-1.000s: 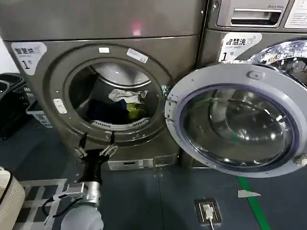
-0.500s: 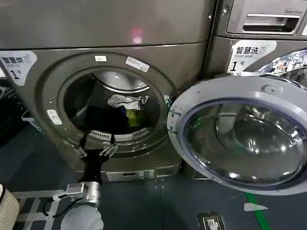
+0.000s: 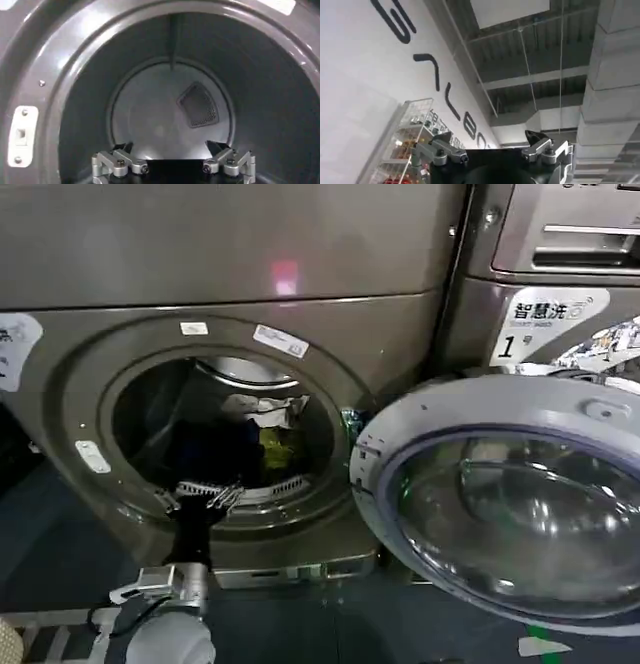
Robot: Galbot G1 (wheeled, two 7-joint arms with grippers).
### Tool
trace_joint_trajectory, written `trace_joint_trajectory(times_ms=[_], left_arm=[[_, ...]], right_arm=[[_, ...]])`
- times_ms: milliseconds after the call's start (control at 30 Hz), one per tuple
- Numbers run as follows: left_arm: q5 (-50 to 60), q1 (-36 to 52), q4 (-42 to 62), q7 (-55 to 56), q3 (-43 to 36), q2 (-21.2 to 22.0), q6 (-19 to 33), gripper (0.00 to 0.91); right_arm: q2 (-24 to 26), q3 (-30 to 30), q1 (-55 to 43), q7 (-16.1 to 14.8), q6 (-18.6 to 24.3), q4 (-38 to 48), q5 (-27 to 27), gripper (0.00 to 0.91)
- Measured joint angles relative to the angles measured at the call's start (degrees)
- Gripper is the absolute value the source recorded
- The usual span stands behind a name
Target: Grasp the clothes from the dryer.
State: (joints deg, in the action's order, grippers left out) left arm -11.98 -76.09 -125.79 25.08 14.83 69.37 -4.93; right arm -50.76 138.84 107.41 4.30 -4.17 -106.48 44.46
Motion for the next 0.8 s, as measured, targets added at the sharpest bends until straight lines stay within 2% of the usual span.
trace_joint_trajectory(times_ms=[800], left_arm=[[-0.07,0.0,0.08,0.04,-0.17,0.04,-0.1,0.907]], right_arm=[[0.04,0.03,0.09,0.13,0.18,-0.14,0.12,0.907]])
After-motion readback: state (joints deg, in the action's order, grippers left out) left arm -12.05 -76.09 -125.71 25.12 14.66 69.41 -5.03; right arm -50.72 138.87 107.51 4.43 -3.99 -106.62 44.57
